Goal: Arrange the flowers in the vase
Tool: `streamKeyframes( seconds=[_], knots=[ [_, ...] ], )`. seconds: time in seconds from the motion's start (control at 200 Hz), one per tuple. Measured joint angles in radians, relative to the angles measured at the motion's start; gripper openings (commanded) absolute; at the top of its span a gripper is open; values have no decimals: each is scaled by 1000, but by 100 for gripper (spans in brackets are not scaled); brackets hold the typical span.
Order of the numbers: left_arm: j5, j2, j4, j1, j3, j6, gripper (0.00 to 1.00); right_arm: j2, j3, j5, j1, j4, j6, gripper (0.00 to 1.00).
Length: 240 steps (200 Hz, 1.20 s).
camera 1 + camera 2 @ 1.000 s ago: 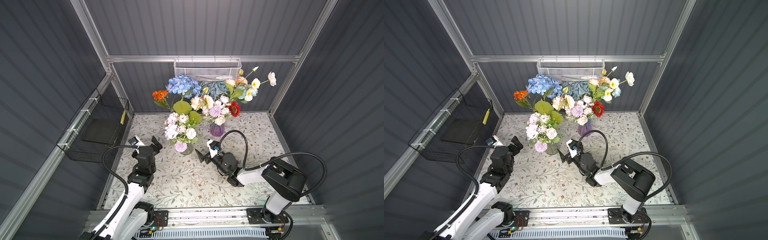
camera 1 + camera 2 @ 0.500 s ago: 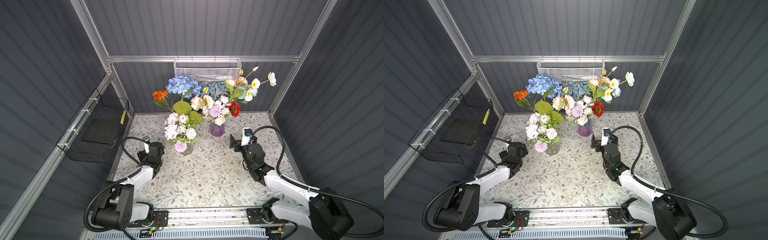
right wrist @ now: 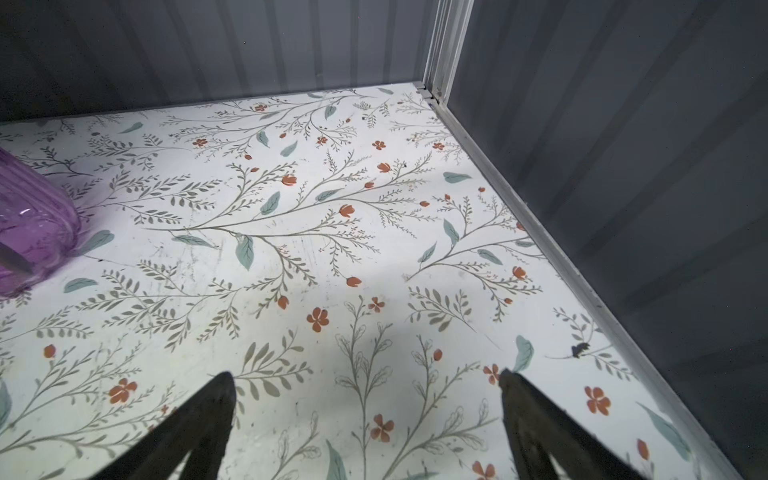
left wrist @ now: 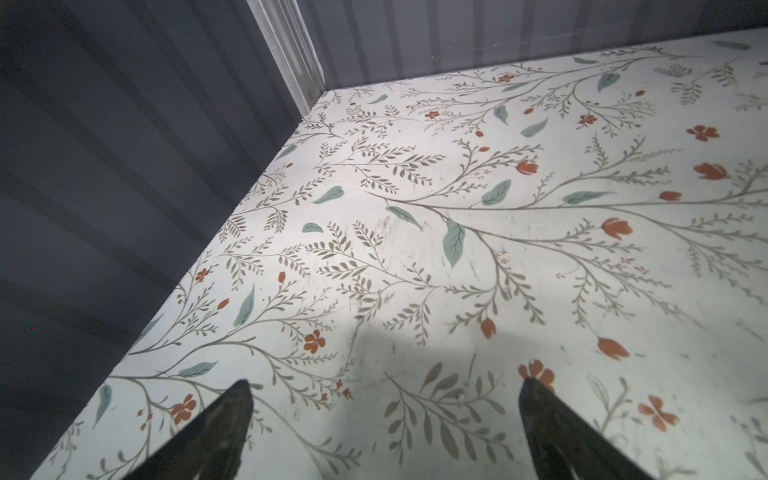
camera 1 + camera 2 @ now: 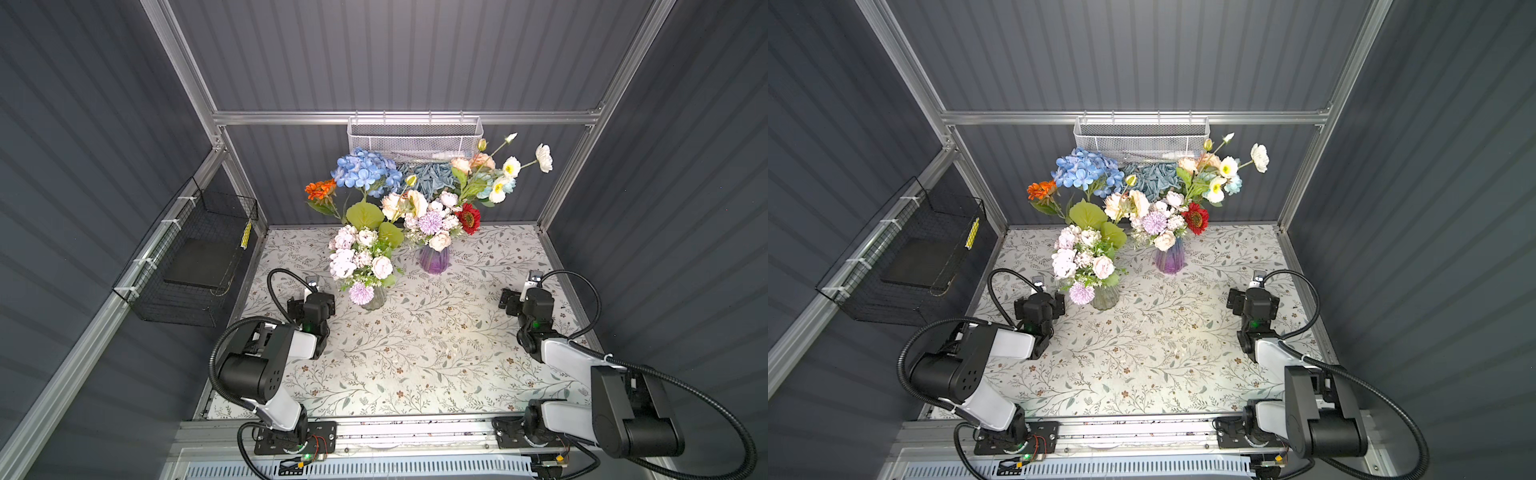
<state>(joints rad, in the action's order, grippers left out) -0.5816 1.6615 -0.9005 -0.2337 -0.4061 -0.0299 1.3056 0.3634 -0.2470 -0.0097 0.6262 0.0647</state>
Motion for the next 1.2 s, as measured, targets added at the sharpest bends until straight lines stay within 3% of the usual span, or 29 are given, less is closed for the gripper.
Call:
streamKeyframes(
  seconds=[0.13, 0.23, 0.405, 0.705, 1.201],
  knots=[
    [51, 15, -90, 12, 29, -22, 100, 124, -23, 88, -36, 201, 2, 99],
    [102, 45, -183, 31, 44, -30, 100, 148, -54, 128, -40, 248, 3, 99],
    [146, 56, -169, 50, 31, -31, 100, 152, -56, 153, -44, 309, 6, 99],
    [193, 56, -86, 111, -38, 0, 100, 151, -56, 166, -44, 338, 6, 99],
    [209, 56, -60, 113, -38, 8, 100, 151, -53, 196, -44, 337, 5, 99]
  ],
)
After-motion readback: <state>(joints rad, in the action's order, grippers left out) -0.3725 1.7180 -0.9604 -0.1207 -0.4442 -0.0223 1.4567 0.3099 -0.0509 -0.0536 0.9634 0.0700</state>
